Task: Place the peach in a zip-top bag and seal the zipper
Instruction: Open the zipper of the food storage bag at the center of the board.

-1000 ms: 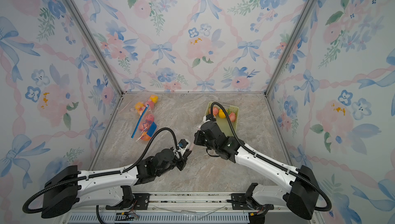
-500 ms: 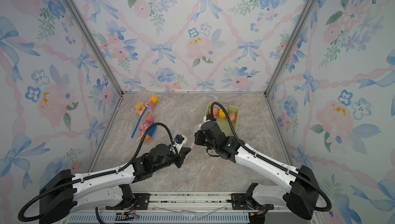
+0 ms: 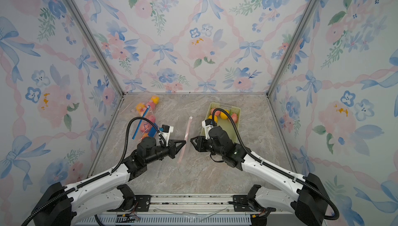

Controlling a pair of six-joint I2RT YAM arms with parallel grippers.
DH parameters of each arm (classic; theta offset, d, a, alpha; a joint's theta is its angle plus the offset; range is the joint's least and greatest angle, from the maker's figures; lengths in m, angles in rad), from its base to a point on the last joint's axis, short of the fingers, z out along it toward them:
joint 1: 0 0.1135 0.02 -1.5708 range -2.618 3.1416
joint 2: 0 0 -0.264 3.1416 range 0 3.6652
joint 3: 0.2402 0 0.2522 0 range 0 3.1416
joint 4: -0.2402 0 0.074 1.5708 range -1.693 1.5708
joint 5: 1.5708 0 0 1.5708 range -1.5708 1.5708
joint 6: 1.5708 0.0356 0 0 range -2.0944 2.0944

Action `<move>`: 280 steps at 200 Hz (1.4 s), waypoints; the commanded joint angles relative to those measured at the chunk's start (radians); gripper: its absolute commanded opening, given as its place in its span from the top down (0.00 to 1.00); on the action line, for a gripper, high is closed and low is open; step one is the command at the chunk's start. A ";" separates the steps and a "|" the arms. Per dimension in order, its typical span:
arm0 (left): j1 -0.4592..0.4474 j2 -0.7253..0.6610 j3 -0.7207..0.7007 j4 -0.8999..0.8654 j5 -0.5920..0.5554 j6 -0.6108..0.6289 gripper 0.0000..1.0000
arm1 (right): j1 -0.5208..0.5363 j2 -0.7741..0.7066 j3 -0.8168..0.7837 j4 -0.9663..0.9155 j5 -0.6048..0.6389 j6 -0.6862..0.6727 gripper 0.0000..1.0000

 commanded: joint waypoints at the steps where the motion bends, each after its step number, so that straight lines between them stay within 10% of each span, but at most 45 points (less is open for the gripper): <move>1: 0.034 -0.022 -0.022 0.077 0.064 -0.143 1.00 | 0.012 -0.036 -0.098 0.191 -0.052 0.016 0.68; 113: 0.050 -0.080 -0.031 0.082 -0.005 -0.210 1.00 | 0.145 0.136 -0.146 0.513 -0.046 0.058 0.78; 280: 0.052 -0.075 -0.038 0.084 -0.029 -0.209 1.00 | 0.156 0.115 -0.131 0.456 0.014 0.052 0.79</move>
